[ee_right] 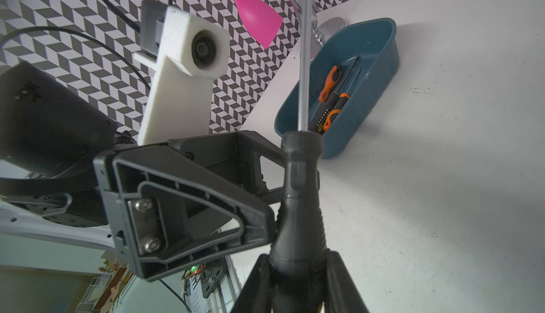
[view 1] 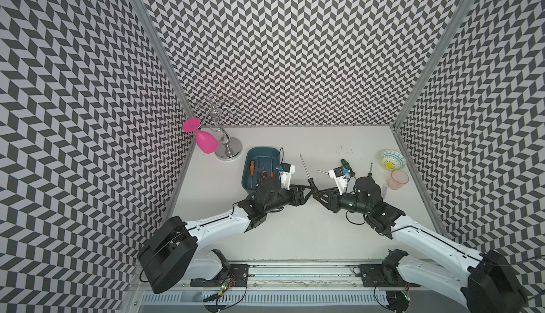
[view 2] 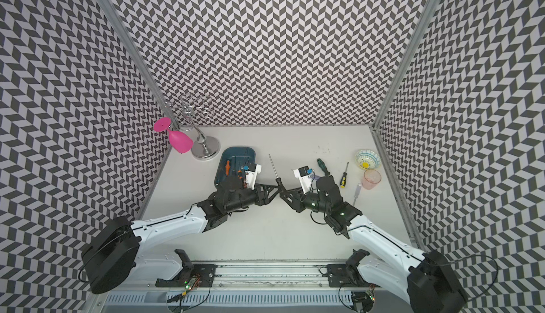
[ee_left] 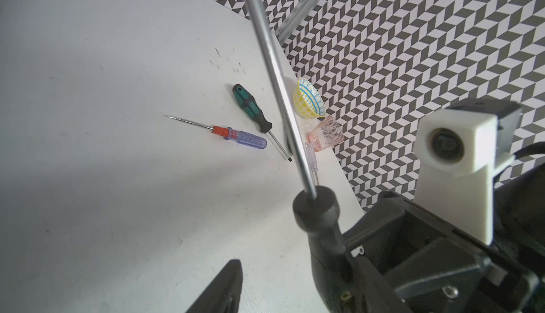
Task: Put the screwdriver on the desktop into the storage box
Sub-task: Place the screwdriver in the storage box.
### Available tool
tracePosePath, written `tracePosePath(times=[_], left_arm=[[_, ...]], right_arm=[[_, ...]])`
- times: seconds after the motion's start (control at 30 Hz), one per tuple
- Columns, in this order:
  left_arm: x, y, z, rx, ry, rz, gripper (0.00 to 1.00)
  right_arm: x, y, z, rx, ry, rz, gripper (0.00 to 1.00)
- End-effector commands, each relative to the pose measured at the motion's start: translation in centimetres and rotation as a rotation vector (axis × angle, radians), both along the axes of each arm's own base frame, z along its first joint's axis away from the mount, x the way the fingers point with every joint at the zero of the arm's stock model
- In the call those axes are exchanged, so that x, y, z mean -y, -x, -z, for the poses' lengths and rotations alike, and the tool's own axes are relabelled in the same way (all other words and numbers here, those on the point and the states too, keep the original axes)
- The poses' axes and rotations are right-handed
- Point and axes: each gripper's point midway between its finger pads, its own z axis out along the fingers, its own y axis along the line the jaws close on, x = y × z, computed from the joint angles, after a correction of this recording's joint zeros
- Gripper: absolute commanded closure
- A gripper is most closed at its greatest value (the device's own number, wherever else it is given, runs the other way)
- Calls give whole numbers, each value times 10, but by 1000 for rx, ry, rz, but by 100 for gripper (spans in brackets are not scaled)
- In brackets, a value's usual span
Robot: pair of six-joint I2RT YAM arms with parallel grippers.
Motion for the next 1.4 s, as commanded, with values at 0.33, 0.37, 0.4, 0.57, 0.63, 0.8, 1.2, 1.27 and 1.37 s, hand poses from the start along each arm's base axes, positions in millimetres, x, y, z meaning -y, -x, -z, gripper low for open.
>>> tracePosePath(times=[0.33,0.37,0.4,0.57,0.63,0.8,1.2,1.27,1.37], left_arm=[[23,-4,-26,52,67,30,70],[24,-4,-25,51,66,31,75],[26,-5,-25,51,65,34,79],[27,-10,-27,63,31,24,98],[24,-13,-28,77,-2,10,100],[8,-28,-26,95,-142,-59,100],[-99,-80,16,-22,-602,-299,100],[-115,-88,22,-35,-663,-332,100],[-132,-101,31,-66,-725,-368,100]], right_arm=[[-9,7,-21,70,-73,-45,84],[-9,8,-19,68,-71,-47,84],[-9,8,-19,68,-72,-49,83],[-6,5,-12,64,-33,-29,66],[-1,0,-7,56,-1,8,62],[11,-10,7,36,82,86,58],[34,-22,47,-38,193,179,58],[36,-22,51,-46,202,183,58],[38,-24,55,-53,212,191,58]])
